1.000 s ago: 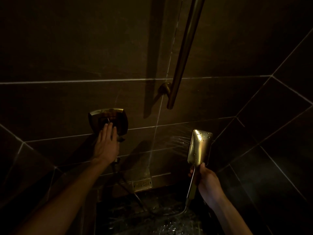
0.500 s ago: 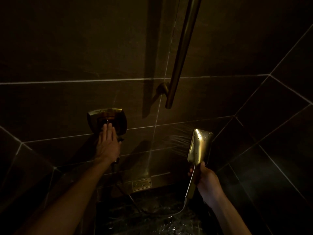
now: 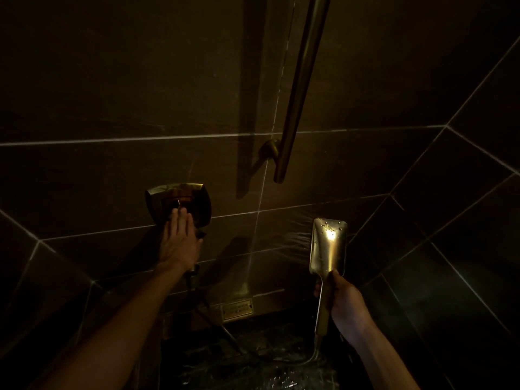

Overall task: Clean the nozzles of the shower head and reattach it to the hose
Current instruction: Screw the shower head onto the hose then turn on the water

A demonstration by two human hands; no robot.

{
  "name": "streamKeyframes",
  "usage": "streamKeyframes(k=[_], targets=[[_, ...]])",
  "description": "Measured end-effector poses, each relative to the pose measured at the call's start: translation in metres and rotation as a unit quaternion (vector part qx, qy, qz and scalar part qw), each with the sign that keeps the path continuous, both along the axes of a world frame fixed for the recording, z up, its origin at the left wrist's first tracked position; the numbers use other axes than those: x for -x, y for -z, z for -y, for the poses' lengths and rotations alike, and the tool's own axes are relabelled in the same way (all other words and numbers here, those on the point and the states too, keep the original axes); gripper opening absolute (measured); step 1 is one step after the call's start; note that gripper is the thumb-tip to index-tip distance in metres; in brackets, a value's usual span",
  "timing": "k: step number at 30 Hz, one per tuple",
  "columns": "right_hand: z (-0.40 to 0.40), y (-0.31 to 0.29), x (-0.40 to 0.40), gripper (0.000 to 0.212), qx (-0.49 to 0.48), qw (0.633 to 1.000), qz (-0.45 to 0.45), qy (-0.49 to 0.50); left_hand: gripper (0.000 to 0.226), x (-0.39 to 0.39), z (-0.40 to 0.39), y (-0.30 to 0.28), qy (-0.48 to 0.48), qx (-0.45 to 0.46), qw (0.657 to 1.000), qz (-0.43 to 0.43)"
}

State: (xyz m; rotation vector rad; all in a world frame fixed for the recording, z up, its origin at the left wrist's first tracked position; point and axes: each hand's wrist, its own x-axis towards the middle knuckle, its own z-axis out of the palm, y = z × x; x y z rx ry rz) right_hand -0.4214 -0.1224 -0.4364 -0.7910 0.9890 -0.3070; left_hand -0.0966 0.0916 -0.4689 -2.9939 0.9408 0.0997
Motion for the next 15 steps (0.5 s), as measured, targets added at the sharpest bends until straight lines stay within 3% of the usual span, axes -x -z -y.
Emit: streamKeyframes(k=[15], targets=[[0.003,0.004,0.000,0.039,-0.002,1.000,0.017,-0.005,0.046,-0.030,0.017,-0.019,-0.042,0.095,0.994,-0.016]])
